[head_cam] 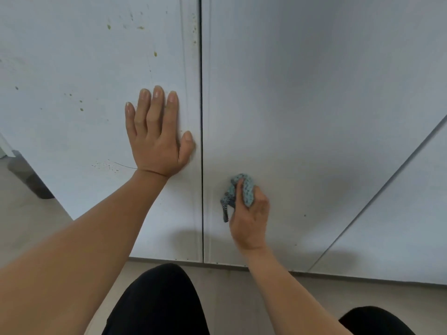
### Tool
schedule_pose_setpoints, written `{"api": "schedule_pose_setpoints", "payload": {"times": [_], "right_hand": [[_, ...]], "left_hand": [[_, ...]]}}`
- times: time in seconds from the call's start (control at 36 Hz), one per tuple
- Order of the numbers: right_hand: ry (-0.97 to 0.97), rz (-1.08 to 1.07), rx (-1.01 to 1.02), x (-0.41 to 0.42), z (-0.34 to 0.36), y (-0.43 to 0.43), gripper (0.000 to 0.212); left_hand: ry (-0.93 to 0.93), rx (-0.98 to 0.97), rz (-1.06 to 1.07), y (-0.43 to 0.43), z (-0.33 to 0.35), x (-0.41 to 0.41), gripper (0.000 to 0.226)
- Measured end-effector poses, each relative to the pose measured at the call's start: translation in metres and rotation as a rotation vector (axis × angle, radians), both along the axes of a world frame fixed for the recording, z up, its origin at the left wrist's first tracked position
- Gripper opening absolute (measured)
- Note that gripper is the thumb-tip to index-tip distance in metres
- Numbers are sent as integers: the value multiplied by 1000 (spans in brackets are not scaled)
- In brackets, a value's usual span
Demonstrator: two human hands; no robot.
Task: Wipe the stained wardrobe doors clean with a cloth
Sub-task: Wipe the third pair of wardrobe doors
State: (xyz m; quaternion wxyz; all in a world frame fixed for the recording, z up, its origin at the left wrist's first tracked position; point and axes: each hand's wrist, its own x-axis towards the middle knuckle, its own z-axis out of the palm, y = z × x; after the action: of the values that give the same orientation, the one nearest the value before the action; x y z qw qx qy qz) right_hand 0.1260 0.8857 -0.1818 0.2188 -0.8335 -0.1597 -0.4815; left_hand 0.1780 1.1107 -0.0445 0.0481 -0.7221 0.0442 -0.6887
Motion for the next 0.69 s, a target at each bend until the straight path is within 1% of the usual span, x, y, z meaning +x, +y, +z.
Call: {"api": "schedule_pose_setpoints", "payload": {"times": [0.08, 0.17, 0.22, 0.31, 0.39, 0.44, 0.56, 0.58, 0.61, 0.69], "right_hand": [[-43, 96, -234, -5, 10, 12, 45], [-142, 137, -323, 0, 42, 6, 40], [-187, 169, -398, 7, 48, 2, 39], [-175, 281, -635, 14, 22, -6, 44], [-78, 344, -863, 9, -14, -16, 35], [-42, 345, -867, 3, -18, -14, 35], [-69, 267, -584, 7, 2, -11, 37], [-83, 264, -567, 9, 5, -12, 37], [-90, 282, -622, 9, 4, -13, 36], [-36, 378, -948, 1, -12, -18, 27]], "left_hand": [[2, -5, 12, 1, 0, -2, 71], [13, -15, 13, 0, 0, -2, 70], [16, -21, 8, -1, 0, -3, 69], [19, -18, 22, -2, 1, -3, 69], [21, -24, 33, -3, 2, -4, 69], [29, -26, 33, -3, 3, -5, 69], [35, -32, 44, -3, 3, -6, 67], [37, -33, 47, -4, 3, -7, 67], [37, -32, 48, -4, 3, -7, 67], [42, -36, 44, -4, 3, -7, 68]]}}
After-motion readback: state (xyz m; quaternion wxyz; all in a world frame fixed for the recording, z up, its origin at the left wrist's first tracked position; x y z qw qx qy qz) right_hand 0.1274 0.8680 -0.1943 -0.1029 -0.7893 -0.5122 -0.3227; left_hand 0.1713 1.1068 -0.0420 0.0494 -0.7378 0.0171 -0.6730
